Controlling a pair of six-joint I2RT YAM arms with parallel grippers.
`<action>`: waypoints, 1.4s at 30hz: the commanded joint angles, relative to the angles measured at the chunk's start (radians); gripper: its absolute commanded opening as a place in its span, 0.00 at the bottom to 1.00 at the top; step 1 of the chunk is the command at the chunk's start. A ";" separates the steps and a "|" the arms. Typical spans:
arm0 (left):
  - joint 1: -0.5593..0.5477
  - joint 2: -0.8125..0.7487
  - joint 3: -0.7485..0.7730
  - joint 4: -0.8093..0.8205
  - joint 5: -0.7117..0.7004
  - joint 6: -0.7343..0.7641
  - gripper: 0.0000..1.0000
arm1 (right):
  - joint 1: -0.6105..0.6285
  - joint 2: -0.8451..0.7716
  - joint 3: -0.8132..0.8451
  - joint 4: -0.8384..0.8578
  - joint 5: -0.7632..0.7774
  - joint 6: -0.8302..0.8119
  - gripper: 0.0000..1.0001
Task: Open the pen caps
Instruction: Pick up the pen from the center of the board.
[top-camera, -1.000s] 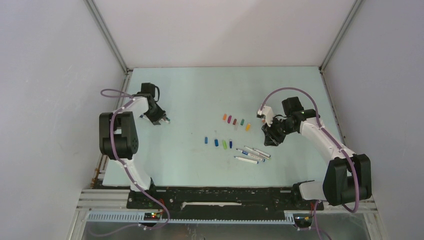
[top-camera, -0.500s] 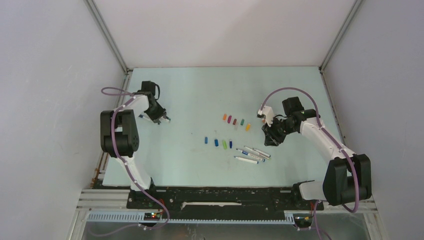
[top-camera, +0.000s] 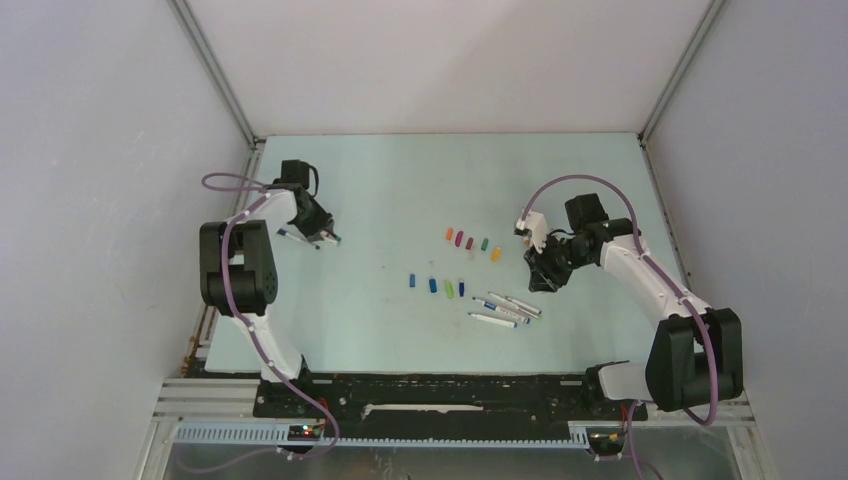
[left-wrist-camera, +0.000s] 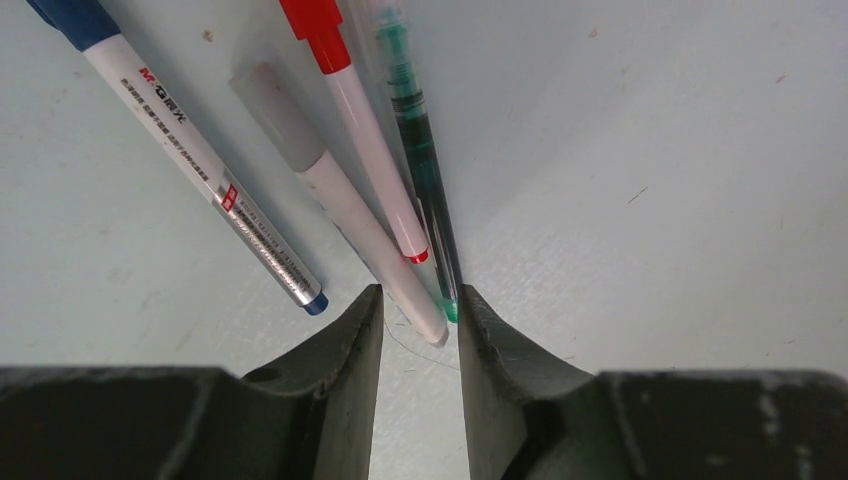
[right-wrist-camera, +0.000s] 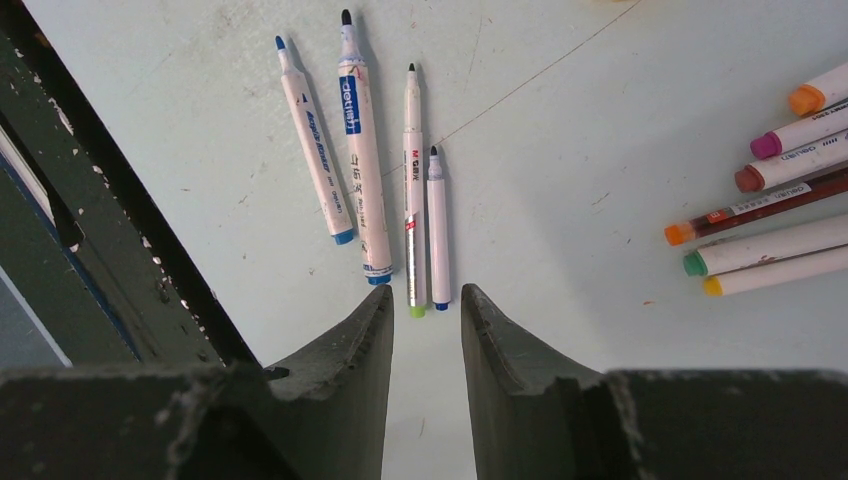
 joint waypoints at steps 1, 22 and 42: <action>0.006 -0.038 -0.020 0.016 -0.004 -0.011 0.36 | -0.004 -0.029 0.037 -0.001 -0.017 -0.013 0.34; 0.007 -0.019 -0.051 -0.008 -0.041 -0.023 0.31 | -0.004 -0.029 0.037 -0.001 -0.018 -0.015 0.34; 0.008 -0.024 -0.065 -0.074 -0.046 0.056 0.22 | -0.004 -0.044 0.037 0.000 -0.017 -0.018 0.34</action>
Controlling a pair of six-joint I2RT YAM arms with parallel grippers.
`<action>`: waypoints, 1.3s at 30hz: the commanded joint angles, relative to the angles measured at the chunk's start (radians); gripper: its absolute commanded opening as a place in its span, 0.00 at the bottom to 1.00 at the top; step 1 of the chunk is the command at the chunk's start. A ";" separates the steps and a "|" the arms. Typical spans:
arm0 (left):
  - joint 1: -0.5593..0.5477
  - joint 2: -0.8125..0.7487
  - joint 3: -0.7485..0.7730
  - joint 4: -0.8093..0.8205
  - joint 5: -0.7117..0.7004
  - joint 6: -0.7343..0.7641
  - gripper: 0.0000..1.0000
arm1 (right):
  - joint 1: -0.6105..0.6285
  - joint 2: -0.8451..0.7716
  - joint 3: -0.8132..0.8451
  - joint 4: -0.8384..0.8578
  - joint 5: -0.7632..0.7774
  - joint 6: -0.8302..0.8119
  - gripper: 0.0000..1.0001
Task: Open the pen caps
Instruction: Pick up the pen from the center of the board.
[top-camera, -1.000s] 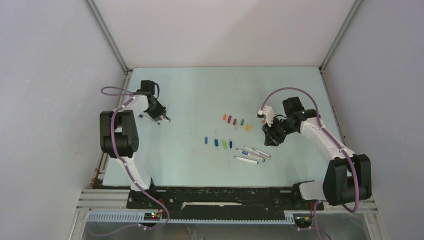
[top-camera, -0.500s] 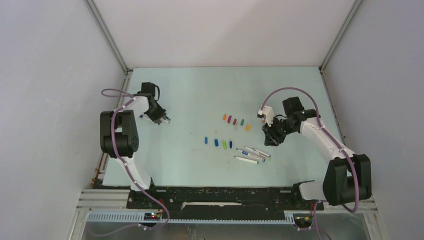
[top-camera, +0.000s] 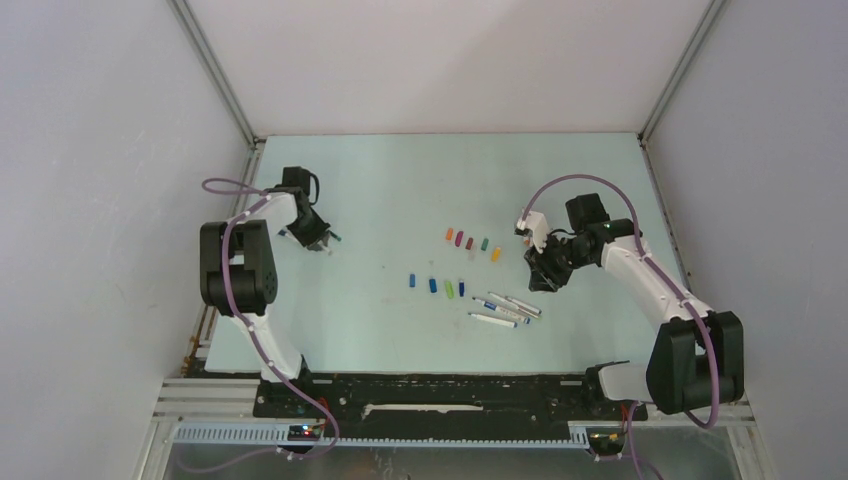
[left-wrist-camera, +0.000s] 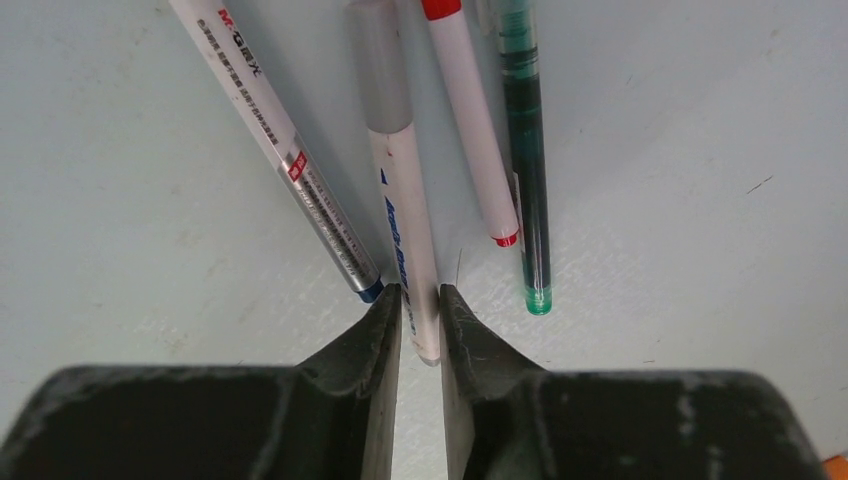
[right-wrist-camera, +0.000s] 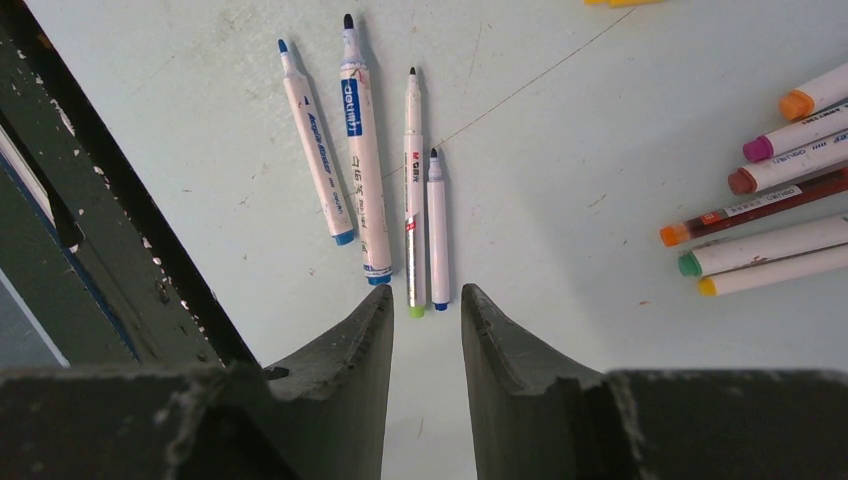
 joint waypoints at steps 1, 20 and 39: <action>0.000 -0.029 -0.035 -0.016 0.015 0.045 0.22 | -0.004 -0.034 0.037 0.000 -0.014 -0.015 0.34; -0.231 -0.241 -0.341 0.038 0.062 -0.023 0.18 | 0.000 -0.087 0.036 -0.007 -0.026 -0.021 0.34; -0.377 -0.220 -0.306 0.007 0.035 0.050 0.28 | -0.001 -0.092 0.037 -0.011 -0.031 -0.024 0.34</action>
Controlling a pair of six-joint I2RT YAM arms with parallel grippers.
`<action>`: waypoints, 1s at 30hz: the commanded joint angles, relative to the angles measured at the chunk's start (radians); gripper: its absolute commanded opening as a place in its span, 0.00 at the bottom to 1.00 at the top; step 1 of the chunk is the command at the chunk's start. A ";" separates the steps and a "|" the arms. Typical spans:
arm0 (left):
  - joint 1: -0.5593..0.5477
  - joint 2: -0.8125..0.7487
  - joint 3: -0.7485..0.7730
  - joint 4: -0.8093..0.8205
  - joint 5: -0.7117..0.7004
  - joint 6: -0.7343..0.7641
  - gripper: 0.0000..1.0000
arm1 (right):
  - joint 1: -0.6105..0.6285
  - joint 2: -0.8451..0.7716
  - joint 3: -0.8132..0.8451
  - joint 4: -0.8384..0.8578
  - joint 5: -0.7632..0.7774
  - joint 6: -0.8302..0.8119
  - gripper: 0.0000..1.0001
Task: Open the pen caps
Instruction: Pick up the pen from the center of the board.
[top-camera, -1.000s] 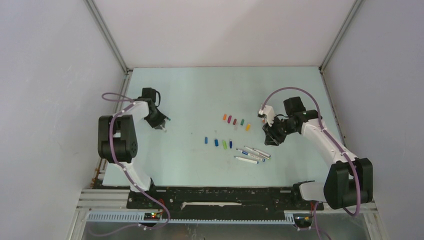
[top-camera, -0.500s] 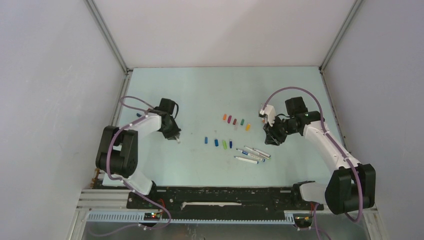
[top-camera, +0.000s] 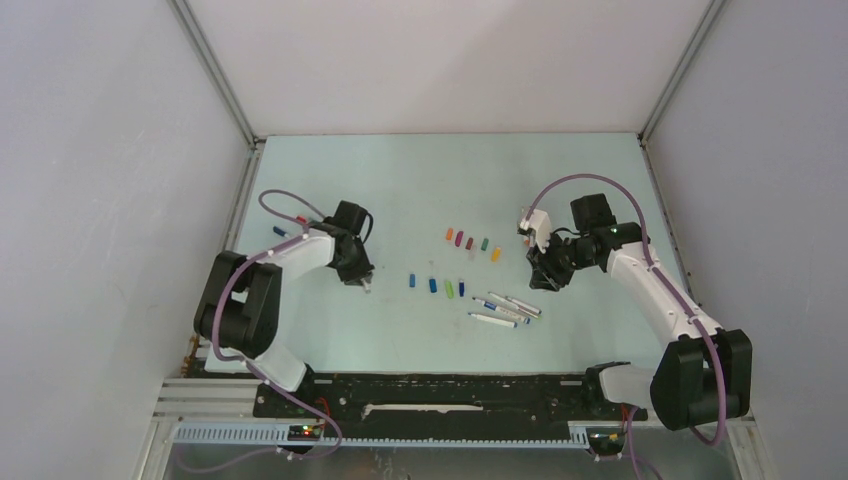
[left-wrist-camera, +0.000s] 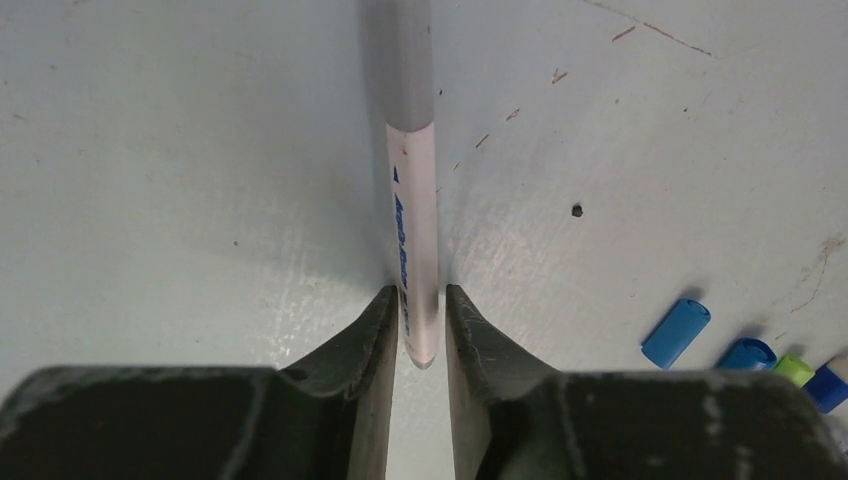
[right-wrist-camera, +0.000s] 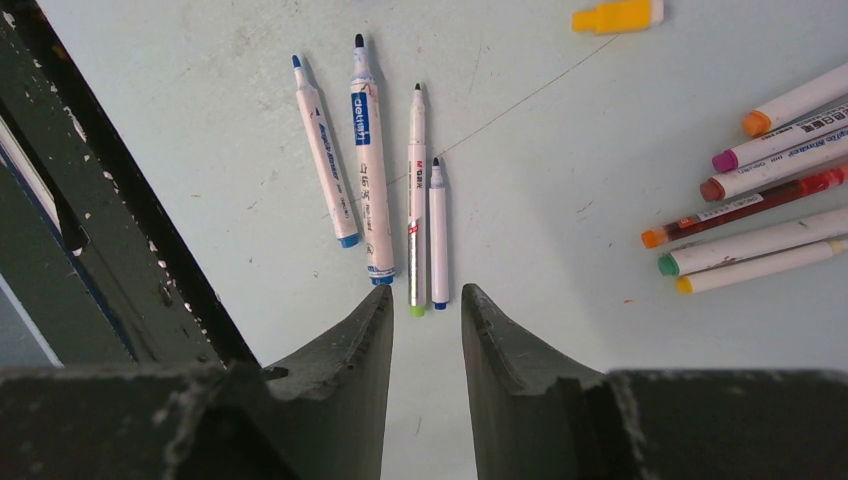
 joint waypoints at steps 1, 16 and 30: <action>-0.006 0.046 0.034 -0.051 0.001 0.042 0.30 | -0.001 -0.019 0.037 -0.002 -0.020 -0.020 0.34; 0.084 0.143 0.085 -0.034 0.032 0.074 0.32 | -0.004 -0.014 0.037 -0.004 -0.019 -0.023 0.34; 0.084 0.085 0.050 0.007 0.056 0.100 0.03 | -0.004 -0.019 0.037 -0.014 -0.043 -0.034 0.34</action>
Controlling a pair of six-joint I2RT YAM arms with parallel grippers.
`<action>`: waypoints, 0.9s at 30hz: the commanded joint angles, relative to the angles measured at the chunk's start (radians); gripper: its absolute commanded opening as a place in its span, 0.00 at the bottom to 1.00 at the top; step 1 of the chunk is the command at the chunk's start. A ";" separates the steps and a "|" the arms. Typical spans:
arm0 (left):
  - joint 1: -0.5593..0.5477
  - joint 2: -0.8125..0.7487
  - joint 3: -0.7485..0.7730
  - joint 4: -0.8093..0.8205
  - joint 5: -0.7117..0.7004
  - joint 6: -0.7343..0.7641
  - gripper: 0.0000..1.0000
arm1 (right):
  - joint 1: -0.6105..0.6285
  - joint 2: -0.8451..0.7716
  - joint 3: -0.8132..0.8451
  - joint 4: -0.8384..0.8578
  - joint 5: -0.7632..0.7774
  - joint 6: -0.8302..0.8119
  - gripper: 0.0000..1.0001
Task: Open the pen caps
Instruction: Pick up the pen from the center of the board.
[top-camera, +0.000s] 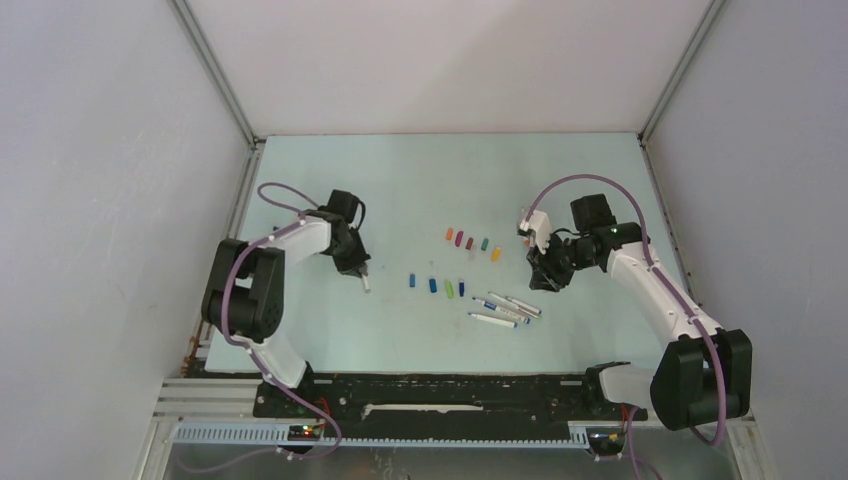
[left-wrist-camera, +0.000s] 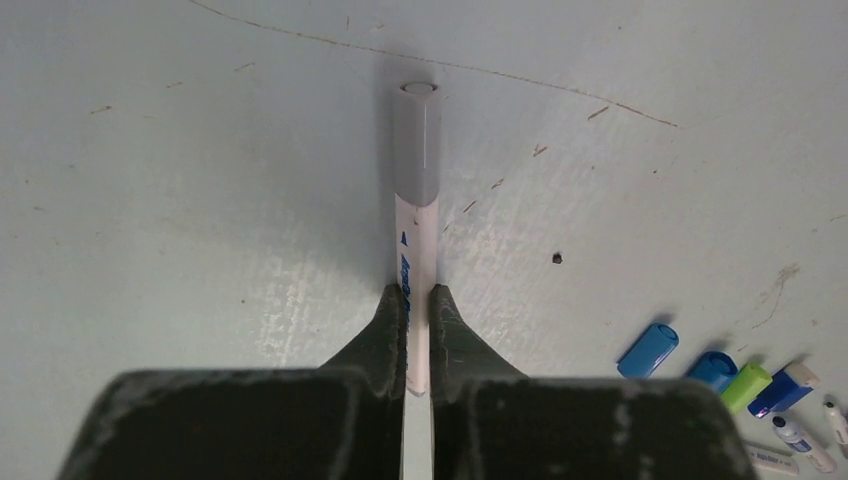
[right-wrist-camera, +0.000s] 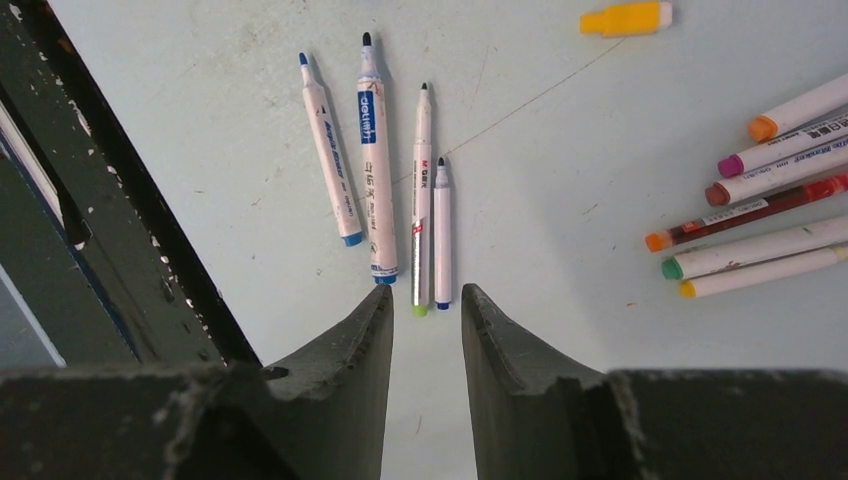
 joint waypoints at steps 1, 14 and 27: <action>0.003 -0.034 -0.066 0.056 -0.012 0.039 0.00 | -0.004 -0.022 0.037 -0.008 -0.043 -0.021 0.34; -0.113 -0.492 -0.299 0.436 0.129 -0.003 0.00 | -0.005 -0.165 0.037 -0.055 -0.417 -0.068 0.34; -0.447 -0.551 -0.324 1.144 0.208 -0.117 0.00 | -0.153 -0.245 -0.119 0.485 -0.943 0.521 0.50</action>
